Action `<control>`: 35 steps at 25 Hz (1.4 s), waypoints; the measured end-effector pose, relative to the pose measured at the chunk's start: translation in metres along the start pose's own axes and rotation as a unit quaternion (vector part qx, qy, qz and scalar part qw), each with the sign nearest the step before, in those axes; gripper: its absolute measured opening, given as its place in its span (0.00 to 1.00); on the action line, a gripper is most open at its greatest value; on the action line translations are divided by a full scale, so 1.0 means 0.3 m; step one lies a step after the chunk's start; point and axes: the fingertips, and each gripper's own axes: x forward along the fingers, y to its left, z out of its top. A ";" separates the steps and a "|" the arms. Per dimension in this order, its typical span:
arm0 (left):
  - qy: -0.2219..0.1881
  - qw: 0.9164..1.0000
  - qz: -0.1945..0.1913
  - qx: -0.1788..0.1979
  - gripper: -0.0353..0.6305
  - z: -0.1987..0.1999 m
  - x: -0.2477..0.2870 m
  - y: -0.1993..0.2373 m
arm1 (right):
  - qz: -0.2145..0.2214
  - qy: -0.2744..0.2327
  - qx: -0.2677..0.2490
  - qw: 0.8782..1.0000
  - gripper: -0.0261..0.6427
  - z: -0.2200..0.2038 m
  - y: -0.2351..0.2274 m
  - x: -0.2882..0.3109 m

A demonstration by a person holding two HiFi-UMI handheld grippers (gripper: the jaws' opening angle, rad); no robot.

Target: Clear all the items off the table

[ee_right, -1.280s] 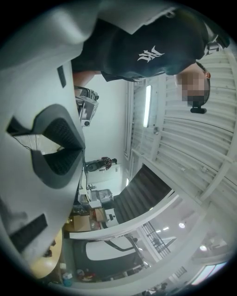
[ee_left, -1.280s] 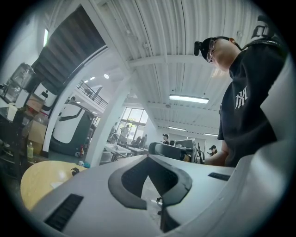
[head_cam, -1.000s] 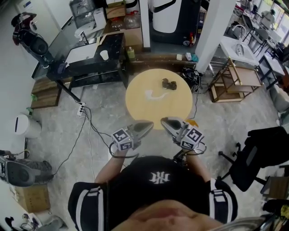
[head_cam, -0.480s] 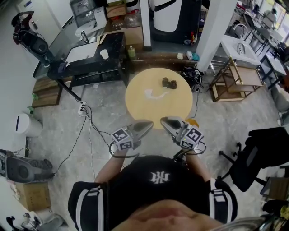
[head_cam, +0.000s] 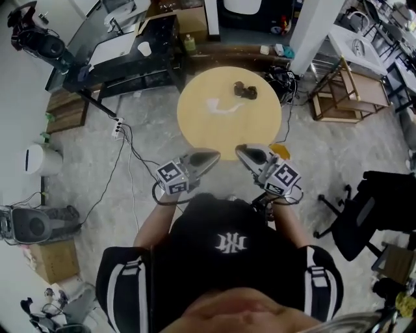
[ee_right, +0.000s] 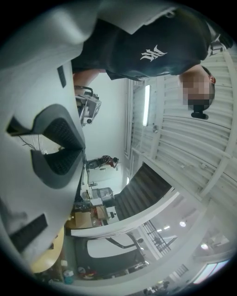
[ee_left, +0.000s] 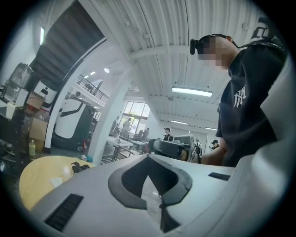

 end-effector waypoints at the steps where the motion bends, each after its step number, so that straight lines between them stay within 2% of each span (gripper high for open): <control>1: 0.007 1.000 -0.002 -0.001 0.07 -0.027 0.015 -0.012 | -0.005 0.004 -0.001 1.000 0.04 -0.017 -0.013 -0.013; 5: 0.051 0.999 0.003 -0.001 0.07 -0.154 -0.008 0.013 | -0.023 0.016 0.032 0.999 0.04 -0.108 -0.066 -0.027; 8: 0.054 0.998 0.004 -0.030 0.07 -0.165 -0.016 0.133 | -0.032 0.050 0.051 0.997 0.04 -0.183 -0.155 0.014; 13: 0.049 0.998 -0.003 -0.046 0.07 -0.156 0.047 0.378 | -0.057 0.082 0.056 0.993 0.05 -0.236 -0.346 0.114; 15: 0.047 0.997 -0.011 -0.053 0.07 -0.147 0.093 0.465 | -0.070 0.097 0.052 0.991 0.13 -0.240 -0.423 0.148; 19: 0.068 0.996 -0.041 -0.038 0.07 -0.139 0.166 0.622 | -0.097 0.132 0.031 0.986 0.22 -0.265 -0.620 0.218; 25: 0.064 0.993 -0.061 -0.079 0.07 -0.169 0.225 0.802 | -0.143 0.183 0.017 0.973 0.44 -0.387 -0.917 0.314; 29: 0.066 0.990 -0.063 -0.105 0.07 -0.248 0.273 0.856 | -0.161 0.184 0.010 0.970 0.57 -0.493 -1.101 0.347; 33: 0.065 0.989 -0.059 -0.117 0.07 -0.325 0.338 0.908 | -0.154 0.192 -0.015 0.969 0.75 -0.635 -1.261 0.361; 35: 0.068 0.989 -0.054 -0.119 0.07 -0.353 0.359 0.920 | -0.134 0.205 -0.038 0.969 0.77 -0.702 -1.298 0.371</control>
